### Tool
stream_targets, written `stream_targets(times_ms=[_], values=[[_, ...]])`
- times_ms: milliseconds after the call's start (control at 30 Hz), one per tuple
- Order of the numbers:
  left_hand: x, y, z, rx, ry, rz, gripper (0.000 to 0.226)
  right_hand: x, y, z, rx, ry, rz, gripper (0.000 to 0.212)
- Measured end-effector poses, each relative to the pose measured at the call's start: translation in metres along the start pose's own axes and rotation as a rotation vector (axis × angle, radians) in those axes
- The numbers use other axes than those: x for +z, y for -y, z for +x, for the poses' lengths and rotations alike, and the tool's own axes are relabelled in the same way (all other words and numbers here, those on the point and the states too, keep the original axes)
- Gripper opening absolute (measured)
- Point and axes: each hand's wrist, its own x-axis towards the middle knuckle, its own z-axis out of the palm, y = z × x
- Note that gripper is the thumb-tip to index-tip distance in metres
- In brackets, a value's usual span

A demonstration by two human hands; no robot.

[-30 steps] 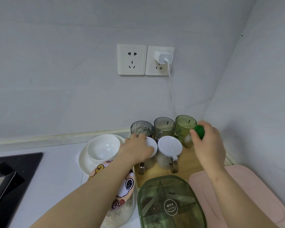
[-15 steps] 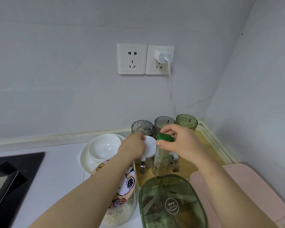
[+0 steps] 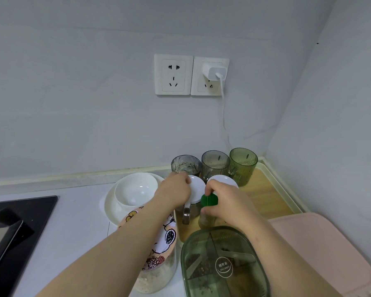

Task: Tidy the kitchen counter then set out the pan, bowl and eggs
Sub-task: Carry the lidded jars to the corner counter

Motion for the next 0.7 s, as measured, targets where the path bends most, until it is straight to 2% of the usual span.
stream_targets(times_ms=[100, 200, 300, 467, 567, 700], values=[[0.001, 0.000, -0.001, 0.010, 0.003, 0.051, 0.045, 0.000, -0.001, 0.001, 0.009, -0.002, -0.038, 0.034], [0.001, -0.002, -0.006, 0.046, -0.005, 0.100, 0.044, -0.001, 0.000, 0.002, 0.024, -0.059, 0.040, 0.030], [-0.008, -0.006, -0.017, 0.147, -0.144, 0.056, 0.038, -0.005, 0.008, 0.003, 0.045, -0.194, 0.090, 0.025], [-0.048, -0.012, -0.051, 0.241, -0.306, -0.139, 0.029, -0.023, 0.046, -0.003, 0.033, -0.327, 0.316, 0.024], [-0.079, 0.003, -0.083, 0.209, -0.393, -0.282, 0.029, -0.029, 0.089, -0.012, -0.049, -0.368, 0.501, 0.021], [-0.112, 0.049, -0.137, 0.100, -0.502, -0.447, 0.024, -0.019, 0.154, -0.029, -0.133, -0.302, 0.613, 0.014]])
